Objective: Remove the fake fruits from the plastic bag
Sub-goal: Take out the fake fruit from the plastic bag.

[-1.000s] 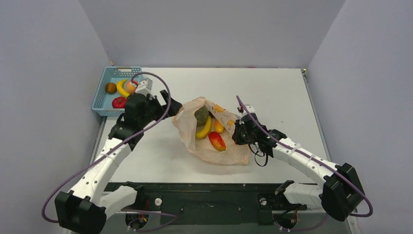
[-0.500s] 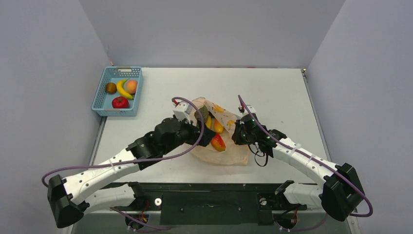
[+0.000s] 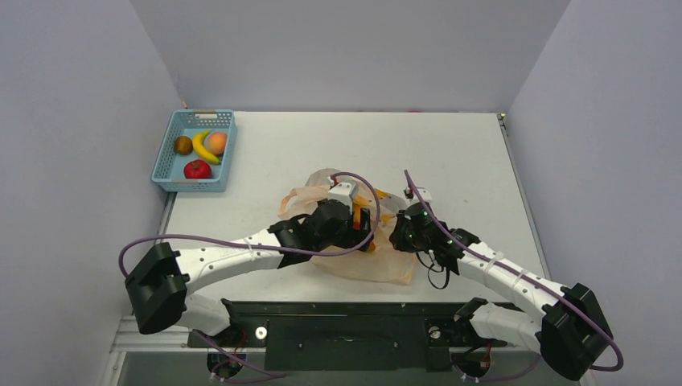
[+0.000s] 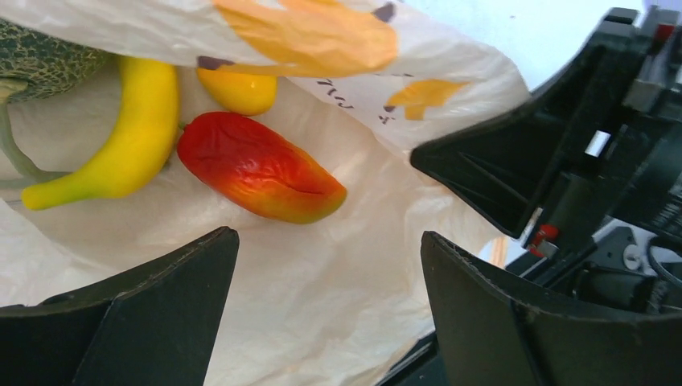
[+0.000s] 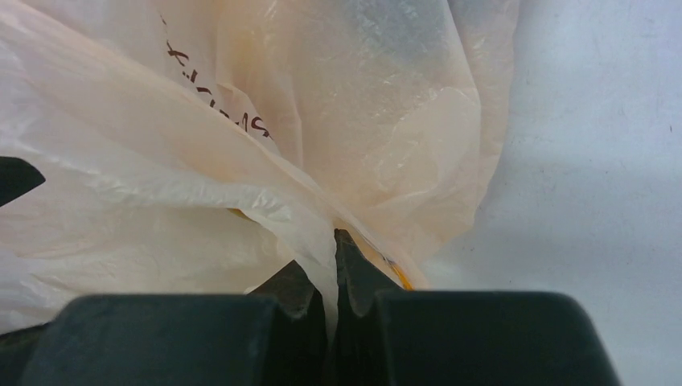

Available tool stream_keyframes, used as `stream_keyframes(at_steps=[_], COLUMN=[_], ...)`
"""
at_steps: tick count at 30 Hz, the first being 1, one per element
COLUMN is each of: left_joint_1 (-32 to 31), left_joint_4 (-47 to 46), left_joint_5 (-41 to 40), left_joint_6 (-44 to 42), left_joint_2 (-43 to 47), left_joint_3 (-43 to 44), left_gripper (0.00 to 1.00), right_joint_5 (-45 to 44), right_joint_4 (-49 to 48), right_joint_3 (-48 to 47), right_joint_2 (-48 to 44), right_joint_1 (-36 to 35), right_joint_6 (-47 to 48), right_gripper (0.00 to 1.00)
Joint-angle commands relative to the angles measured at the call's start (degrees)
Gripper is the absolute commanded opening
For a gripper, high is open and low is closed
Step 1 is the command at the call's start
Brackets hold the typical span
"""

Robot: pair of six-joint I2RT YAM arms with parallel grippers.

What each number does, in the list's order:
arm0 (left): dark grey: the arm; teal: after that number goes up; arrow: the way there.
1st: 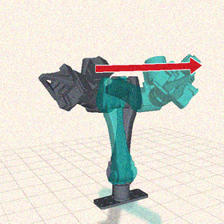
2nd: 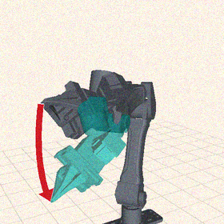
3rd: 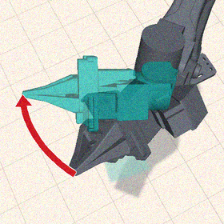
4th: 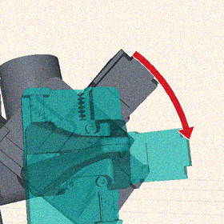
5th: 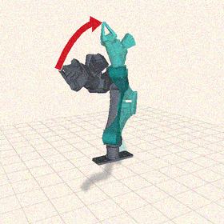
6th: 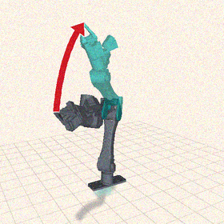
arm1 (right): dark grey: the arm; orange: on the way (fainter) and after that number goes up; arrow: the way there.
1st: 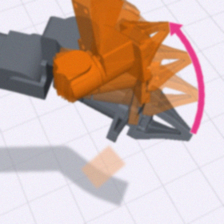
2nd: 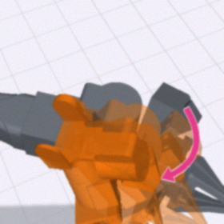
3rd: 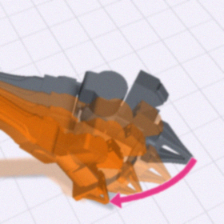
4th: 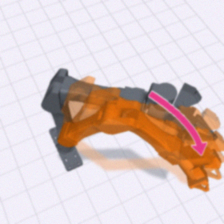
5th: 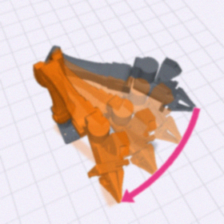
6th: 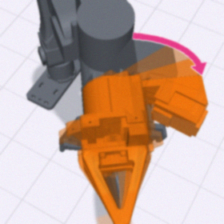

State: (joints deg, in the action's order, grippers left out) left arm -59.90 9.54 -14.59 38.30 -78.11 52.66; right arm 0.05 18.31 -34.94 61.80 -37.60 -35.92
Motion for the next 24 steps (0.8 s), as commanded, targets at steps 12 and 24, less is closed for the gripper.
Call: stream_keyframes(at_steps=[12, 24], left_joint_1=[-0.3, -0.2], left_joint_4=[-2.6, 1.2], left_joint_5=[-4.7, -8.4], left_joint_6=[-0.3, 1.8], left_joint_2=[-13.6, -21.5], left_joint_3=[5.0, 10.1], left_gripper=[0.77, 0.90], right_joint_5=[-1.9, -2.5], right_joint_4=[-2.3, -1.9], right_joint_3=[0.6, 0.0], right_joint_2=[-1.6, -1.7], right_joint_1=[-0.4, -0.4], right_joint_6=[-2.1, -1.9], right_gripper=[0.00, 0.00])
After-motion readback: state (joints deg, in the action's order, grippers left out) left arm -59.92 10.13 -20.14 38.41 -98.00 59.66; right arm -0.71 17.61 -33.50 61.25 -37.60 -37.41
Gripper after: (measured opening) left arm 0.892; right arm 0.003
